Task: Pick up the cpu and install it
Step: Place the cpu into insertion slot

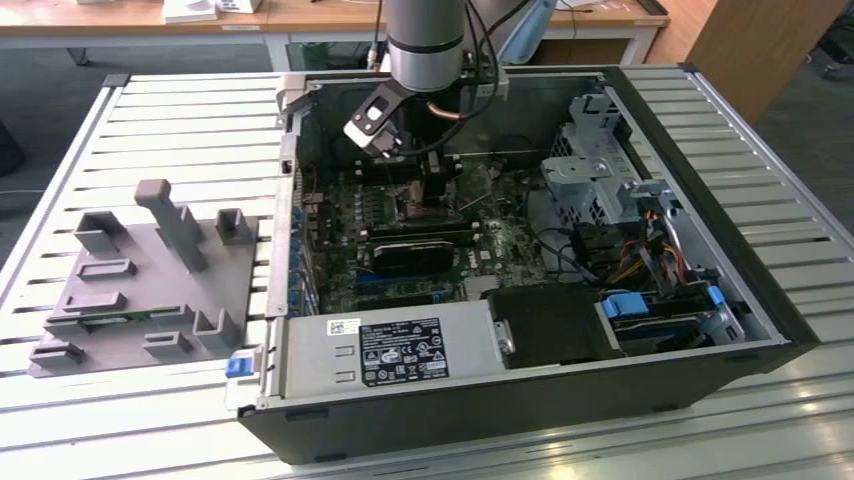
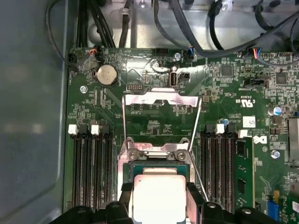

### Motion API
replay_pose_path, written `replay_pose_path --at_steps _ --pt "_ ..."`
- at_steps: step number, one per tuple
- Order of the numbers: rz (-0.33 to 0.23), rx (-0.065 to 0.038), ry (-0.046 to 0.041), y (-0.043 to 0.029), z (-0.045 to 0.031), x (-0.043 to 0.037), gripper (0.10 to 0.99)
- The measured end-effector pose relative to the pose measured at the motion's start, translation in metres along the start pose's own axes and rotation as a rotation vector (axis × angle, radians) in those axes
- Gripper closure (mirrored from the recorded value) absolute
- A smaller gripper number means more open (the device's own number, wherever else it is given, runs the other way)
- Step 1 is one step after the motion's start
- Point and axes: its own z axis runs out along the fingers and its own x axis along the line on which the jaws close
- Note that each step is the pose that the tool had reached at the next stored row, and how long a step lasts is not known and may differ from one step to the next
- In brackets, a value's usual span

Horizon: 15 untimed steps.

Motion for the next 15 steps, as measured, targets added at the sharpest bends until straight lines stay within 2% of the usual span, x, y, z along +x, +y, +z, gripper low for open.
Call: replay_pose_path --at_steps 8,15 --pt "-0.004 0.000 0.0013 -0.0009 0.0088 0.0010 0.549" --pt "-0.012 0.000 0.0026 -0.0030 0.0109 0.0010 0.549"
